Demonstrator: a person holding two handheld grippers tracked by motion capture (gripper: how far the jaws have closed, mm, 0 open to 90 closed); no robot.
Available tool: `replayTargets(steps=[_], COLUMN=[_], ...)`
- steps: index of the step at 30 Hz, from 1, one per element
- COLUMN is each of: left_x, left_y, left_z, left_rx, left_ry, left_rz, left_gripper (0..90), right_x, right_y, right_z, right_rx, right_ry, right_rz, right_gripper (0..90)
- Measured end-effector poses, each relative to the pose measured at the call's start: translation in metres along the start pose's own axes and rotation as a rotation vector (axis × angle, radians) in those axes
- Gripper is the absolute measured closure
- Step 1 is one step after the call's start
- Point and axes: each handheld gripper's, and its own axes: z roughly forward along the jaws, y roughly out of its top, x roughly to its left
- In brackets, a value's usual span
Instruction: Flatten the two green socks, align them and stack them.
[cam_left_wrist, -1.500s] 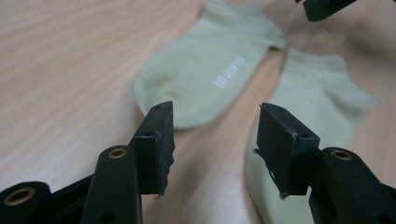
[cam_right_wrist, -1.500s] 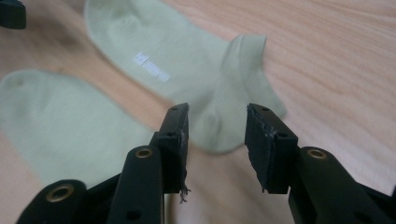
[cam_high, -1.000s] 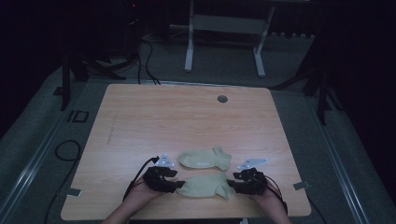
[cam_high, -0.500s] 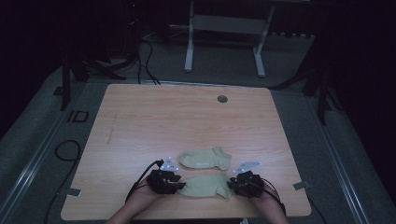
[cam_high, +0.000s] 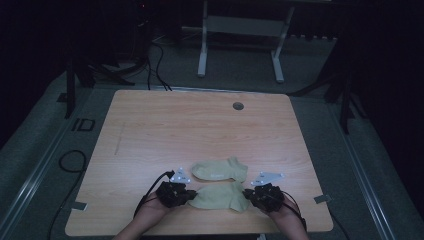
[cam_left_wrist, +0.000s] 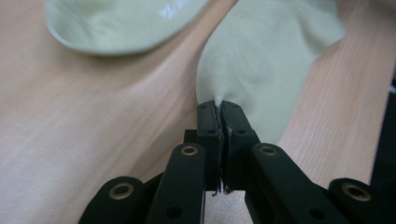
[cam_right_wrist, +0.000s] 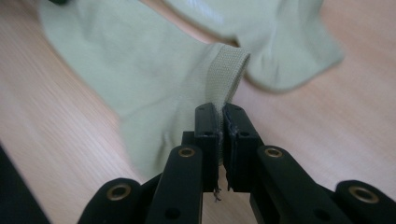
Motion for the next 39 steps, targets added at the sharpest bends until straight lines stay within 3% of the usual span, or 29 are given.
replayTargets(steps=[5,9,13,16,17,25,28,35,39], left_x=[0.007,0.016,0.026,0.028,0.037,0.059,0.062,0.067,0.066], left_y=[0.022,0.044,0.062,0.065,0.070,0.059,0.056,0.053,0.053], left_z=[-0.021,-0.032,-0.031,-0.030,-0.020,0.008,0.018,0.030,0.032], left_rx=[-0.040,-0.050,-0.041,-0.043,-0.021,0.037,0.056,0.059,0.068], left_ry=[0.031,0.060,0.084,0.091,0.093,0.074,0.079,0.094,0.100], left_rz=[0.011,0.025,0.032,0.030,0.017,-0.039,-0.031,-0.042,-0.031], left_gripper=[87.3,87.3,87.3,87.3,87.3,87.1,87.0,86.7,86.4], right_x=[-0.005,-0.019,-0.038,-0.045,-0.054,-0.072,-0.077,-0.082,-0.084], right_y=[0.021,0.040,0.057,0.061,0.064,0.058,0.055,0.051,0.049], right_z=[-0.017,-0.025,-0.026,-0.022,-0.012,0.029,0.041,0.057,0.058], right_rx=[-0.053,-0.079,-0.090,-0.084,-0.061,0.036,0.056,0.098,0.087], right_ry=[-0.007,-0.029,-0.027,-0.025,-0.020,0.007,0.005,-0.013,-0.013], right_rz=[-0.022,-0.022,0.007,0.016,0.035,0.082,0.101,0.110,0.121], right_gripper=[84.9,84.9,84.9,84.8,84.9,84.7,84.7,84.0,83.8])
